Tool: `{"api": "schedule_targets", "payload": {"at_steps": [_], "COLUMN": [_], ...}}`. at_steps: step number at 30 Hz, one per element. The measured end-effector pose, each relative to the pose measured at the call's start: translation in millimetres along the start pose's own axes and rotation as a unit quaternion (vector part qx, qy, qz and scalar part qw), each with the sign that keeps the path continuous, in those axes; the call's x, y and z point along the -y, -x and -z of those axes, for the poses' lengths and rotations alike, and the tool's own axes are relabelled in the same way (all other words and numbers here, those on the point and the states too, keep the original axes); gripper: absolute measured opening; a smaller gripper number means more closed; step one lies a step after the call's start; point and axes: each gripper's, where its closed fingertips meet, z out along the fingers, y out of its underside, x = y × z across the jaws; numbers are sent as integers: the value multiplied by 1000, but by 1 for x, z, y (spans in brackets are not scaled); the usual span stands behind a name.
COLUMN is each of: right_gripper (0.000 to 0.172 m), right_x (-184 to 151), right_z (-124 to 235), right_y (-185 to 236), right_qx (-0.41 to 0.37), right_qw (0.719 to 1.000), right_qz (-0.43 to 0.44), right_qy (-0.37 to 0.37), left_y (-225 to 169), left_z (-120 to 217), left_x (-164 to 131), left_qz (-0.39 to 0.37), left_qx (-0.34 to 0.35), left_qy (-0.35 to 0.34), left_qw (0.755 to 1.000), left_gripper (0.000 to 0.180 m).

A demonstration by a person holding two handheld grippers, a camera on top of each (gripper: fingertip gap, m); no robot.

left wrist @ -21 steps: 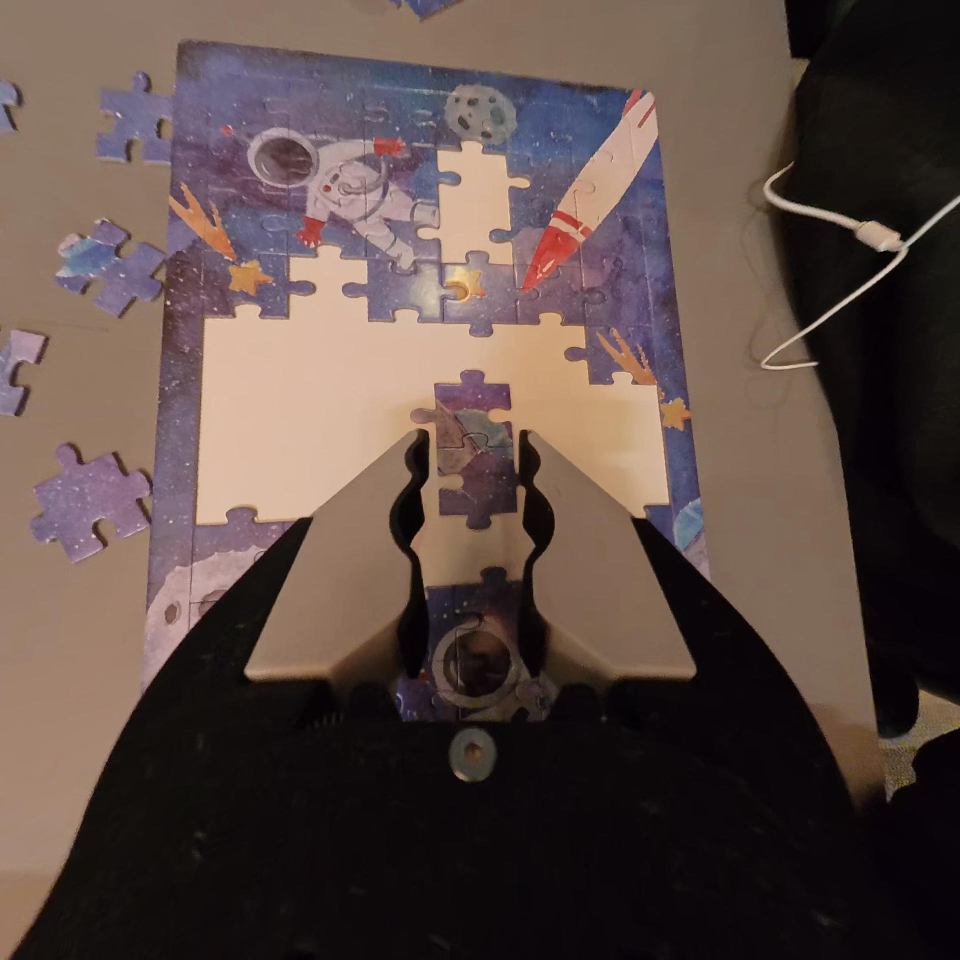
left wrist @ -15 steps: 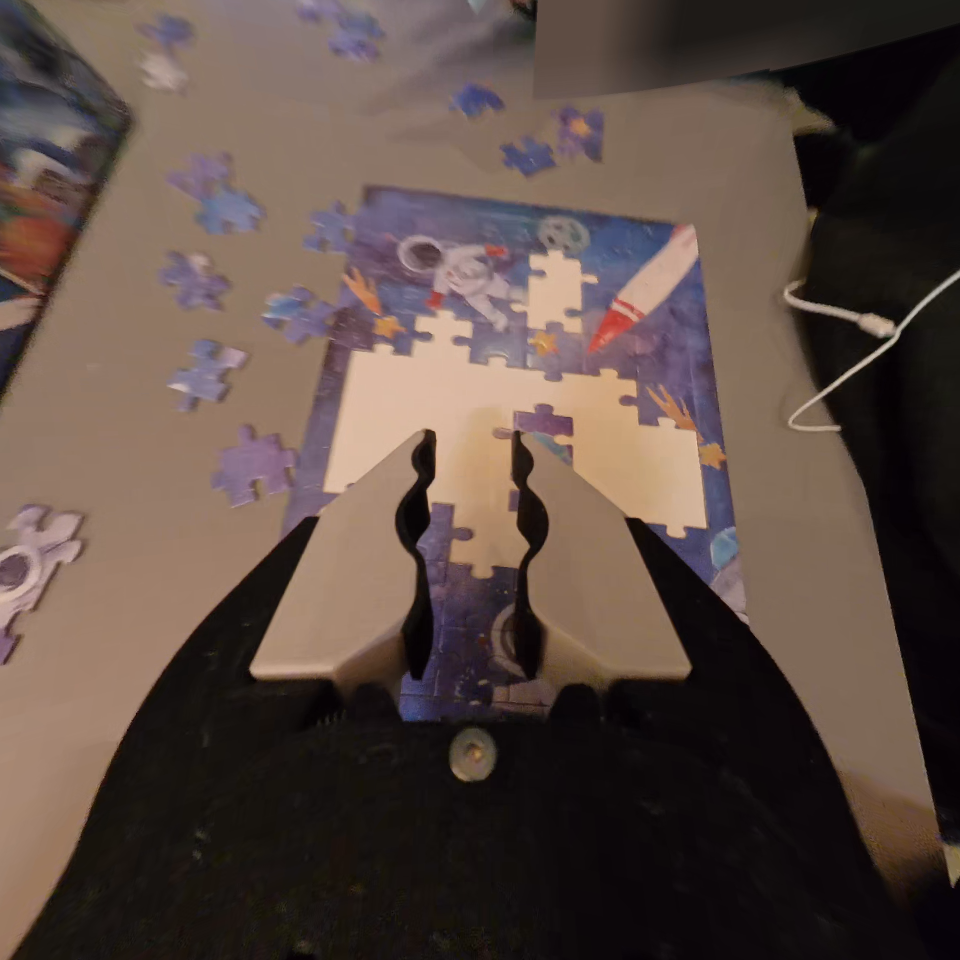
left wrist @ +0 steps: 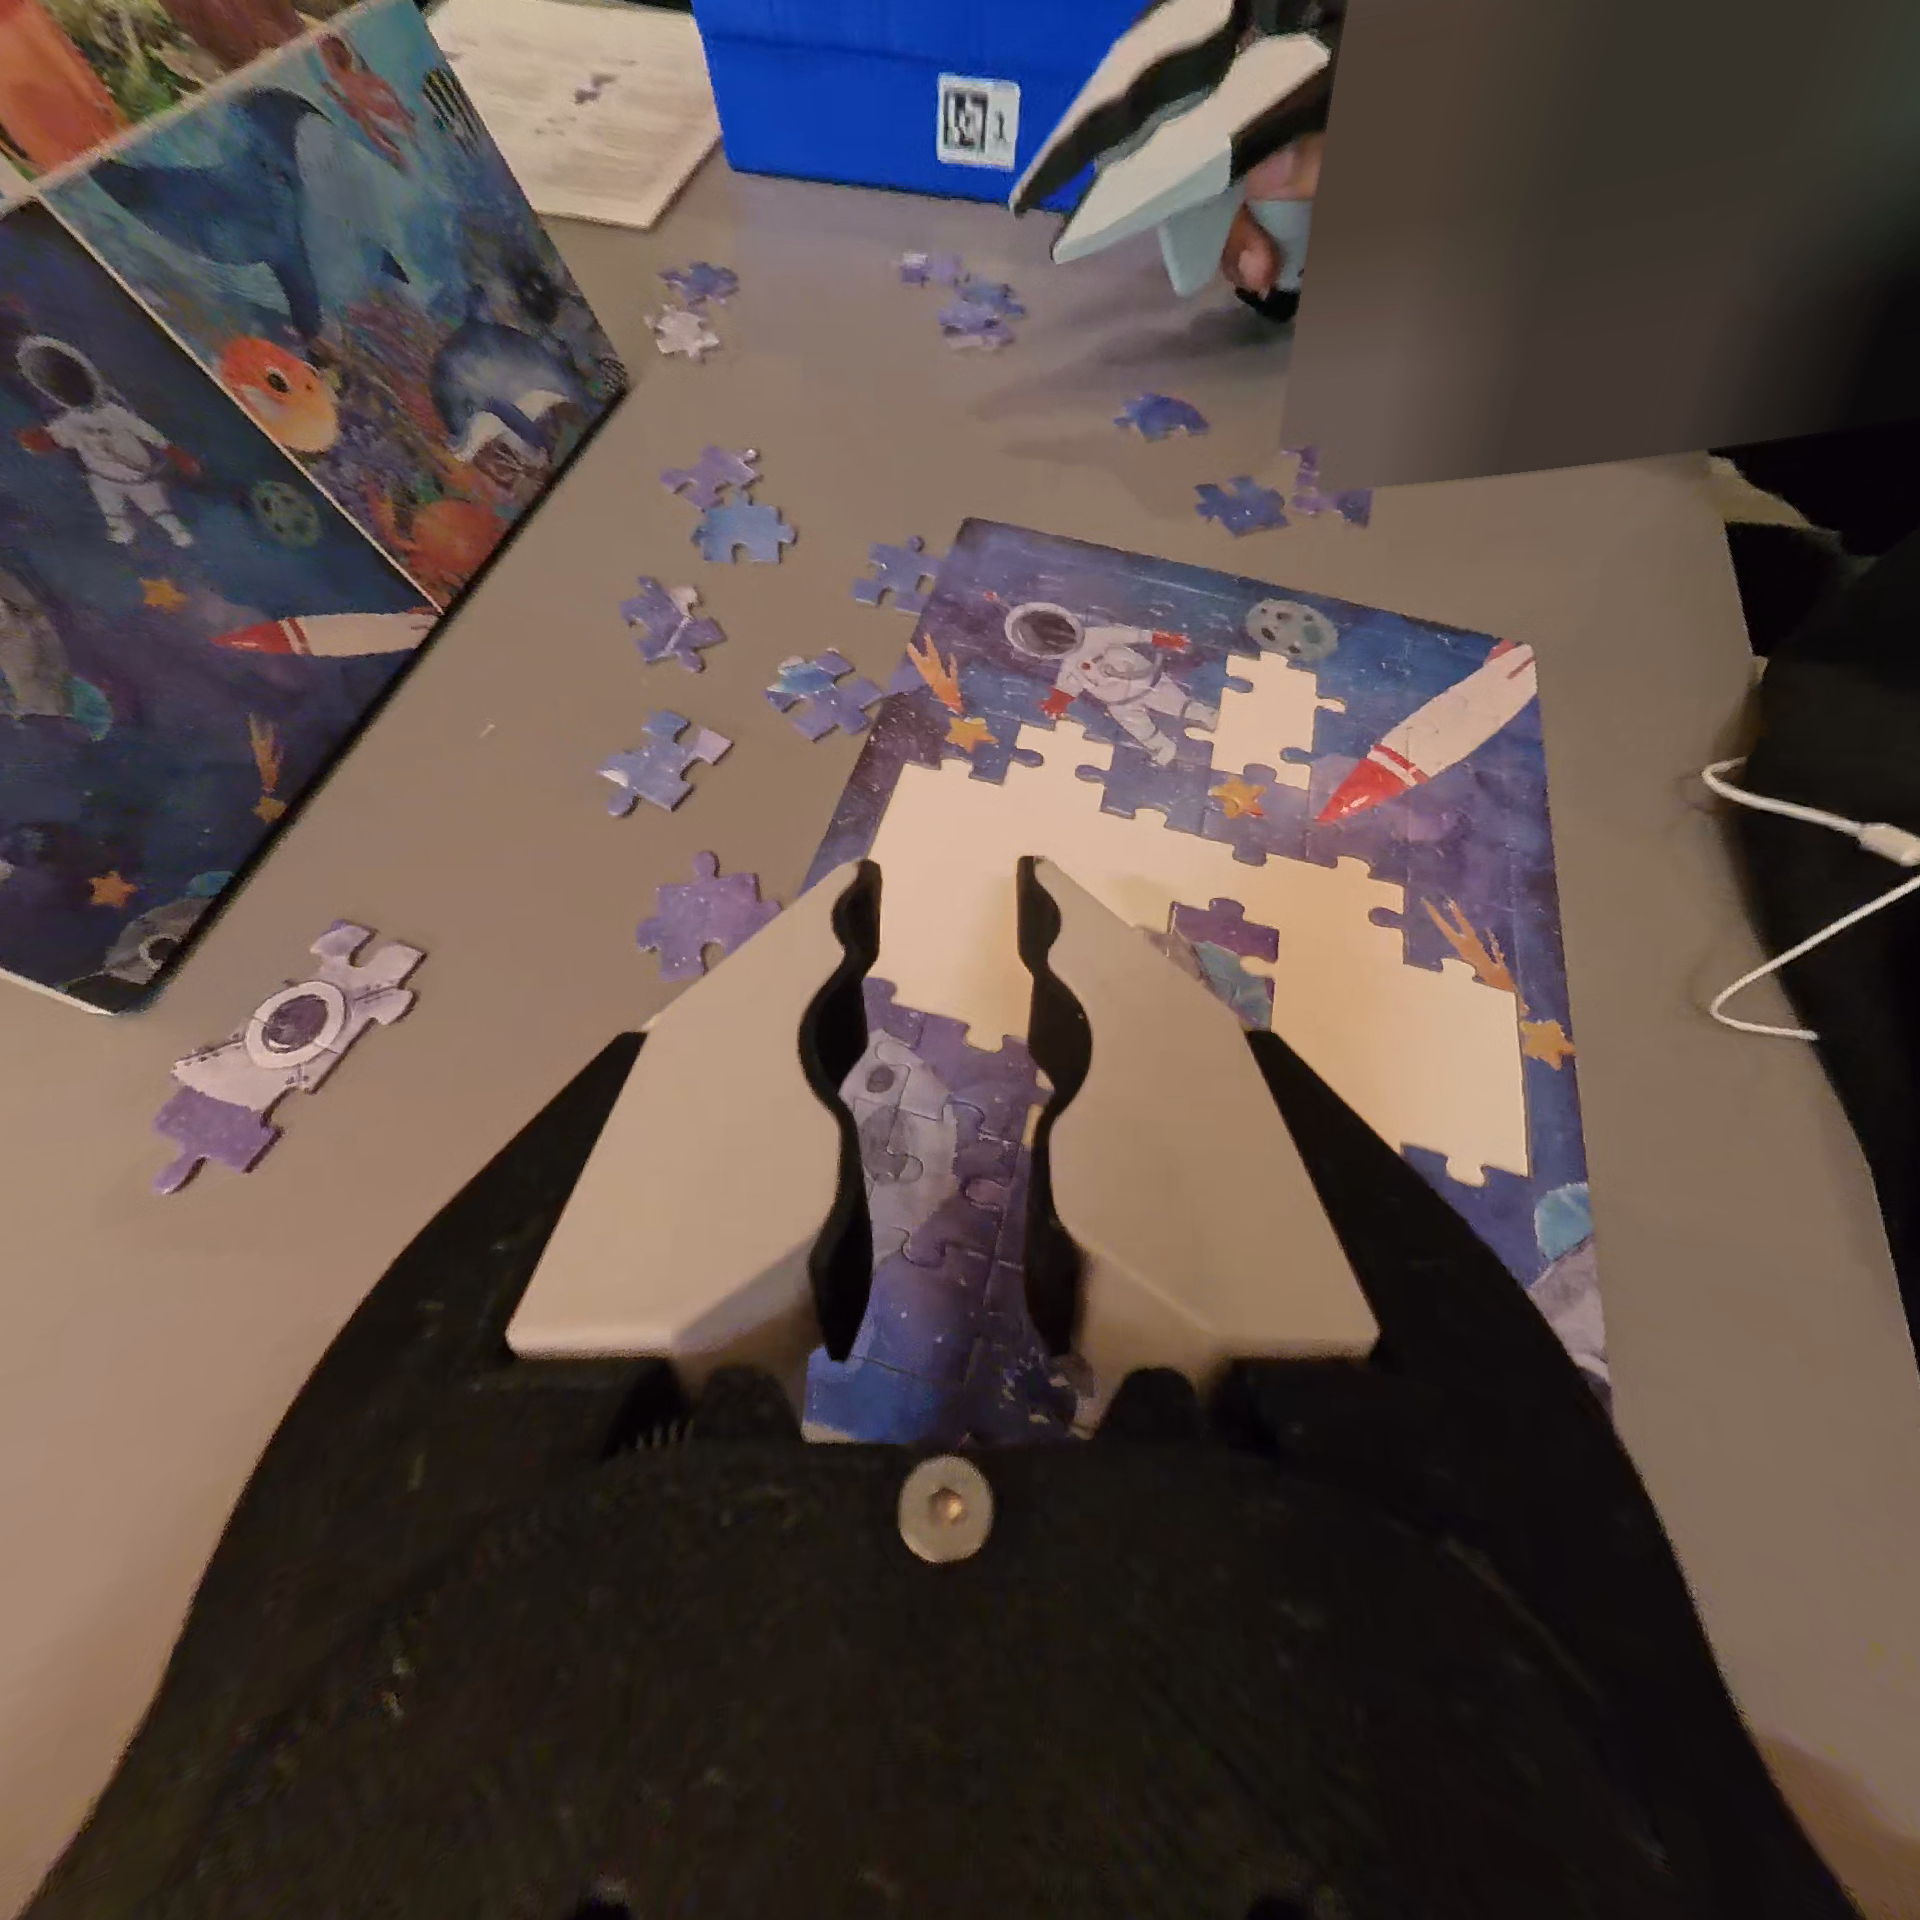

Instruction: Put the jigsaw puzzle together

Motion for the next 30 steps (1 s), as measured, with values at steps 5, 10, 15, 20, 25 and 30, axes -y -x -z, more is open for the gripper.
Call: {"api": "schedule_targets", "payload": {"at_steps": [5, 10, 15, 20, 25, 30], "right_gripper": [25, 25, 25, 25, 26, 27], "right_x": [-1, 0, 1, 1, -1, -2], "right_z": [0, 0, 1, 0, -1, -1], "right_y": [0, 0, 1, 2, 1, 1], "right_qx": [0, -1, 0, 1, 0, 0], "right_qw": [1000, 1000, 1000, 1000, 1000, 1000], "right_qz": [1, 3, 4, 6, 4, 4], "right_qy": [1, 0, -1, 1, 5, 7], "left_y": [1, 10, 14, 15, 14, 12], "left_z": [10, 22, 31, 32, 31, 30], "left_x": [18, 28, 35, 36, 36, 35], "left_qz": [18, 32, 39, 40, 34, 34], "left_qx": [-2, 18, 27, 26, 29, 23], "left_qy": [-59, -99, -132, -138, -136, -132], "left_qw": [998, 994, 990, 989, 990, 990], "left_gripper": [23, 17, 12, 14, 15, 15]}}
